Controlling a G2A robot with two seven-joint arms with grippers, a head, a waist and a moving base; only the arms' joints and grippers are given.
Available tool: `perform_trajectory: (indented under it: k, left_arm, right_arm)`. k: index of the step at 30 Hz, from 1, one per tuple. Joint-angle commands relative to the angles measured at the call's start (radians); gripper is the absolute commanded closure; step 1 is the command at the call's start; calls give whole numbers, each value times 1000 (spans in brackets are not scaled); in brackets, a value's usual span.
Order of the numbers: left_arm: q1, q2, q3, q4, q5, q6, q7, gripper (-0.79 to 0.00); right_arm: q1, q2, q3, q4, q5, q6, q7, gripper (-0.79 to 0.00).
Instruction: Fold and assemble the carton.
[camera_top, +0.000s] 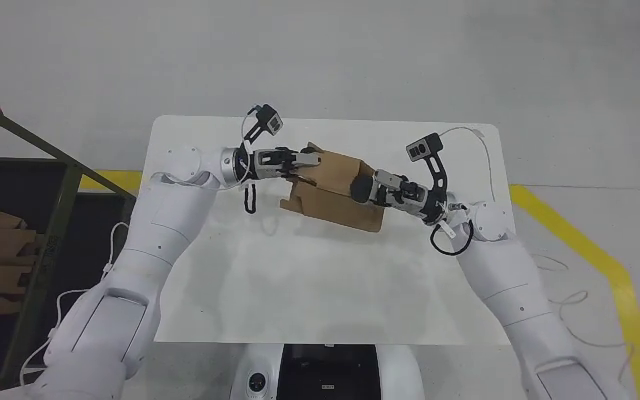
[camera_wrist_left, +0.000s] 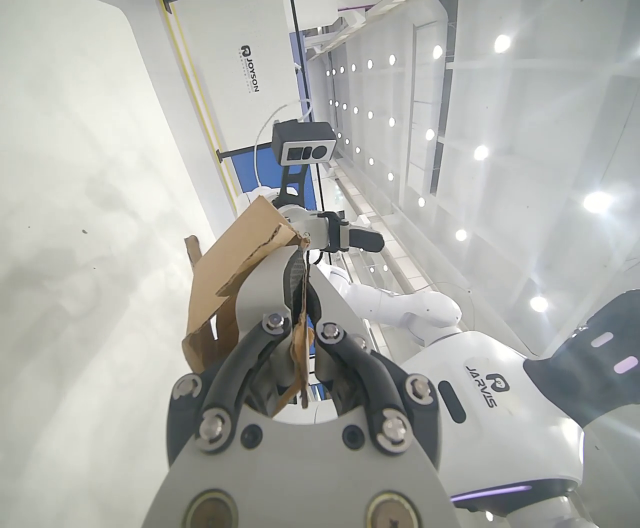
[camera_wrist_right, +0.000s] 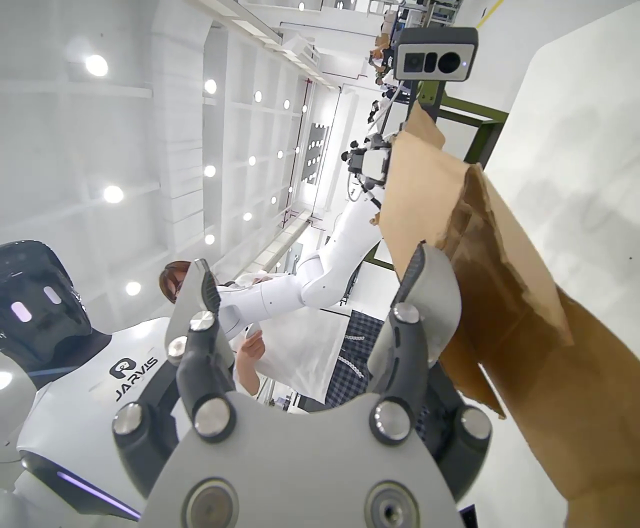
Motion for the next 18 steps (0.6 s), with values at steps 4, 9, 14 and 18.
perform_trajectory:
  k: [4, 9, 14, 18]
  left_arm:
    - [1, 0, -2, -2, -4, 3, -7, 0]
    - [6, 3, -9, -3, 2, 3, -8, 0]
    - [16, 5, -13, -15, 9, 6, -5, 0]
    - [22, 6, -13, -29, 12, 10, -4, 0]
  right_arm:
    - [6, 1, 9, 18, -9, -2, 6, -674]
    - [6, 5, 27, 25, -17, -1, 16, -662]
    - [5, 5, 30, 26, -32, 0, 17, -653]
    - [4, 3, 24, 21, -27, 8, 19, -659]
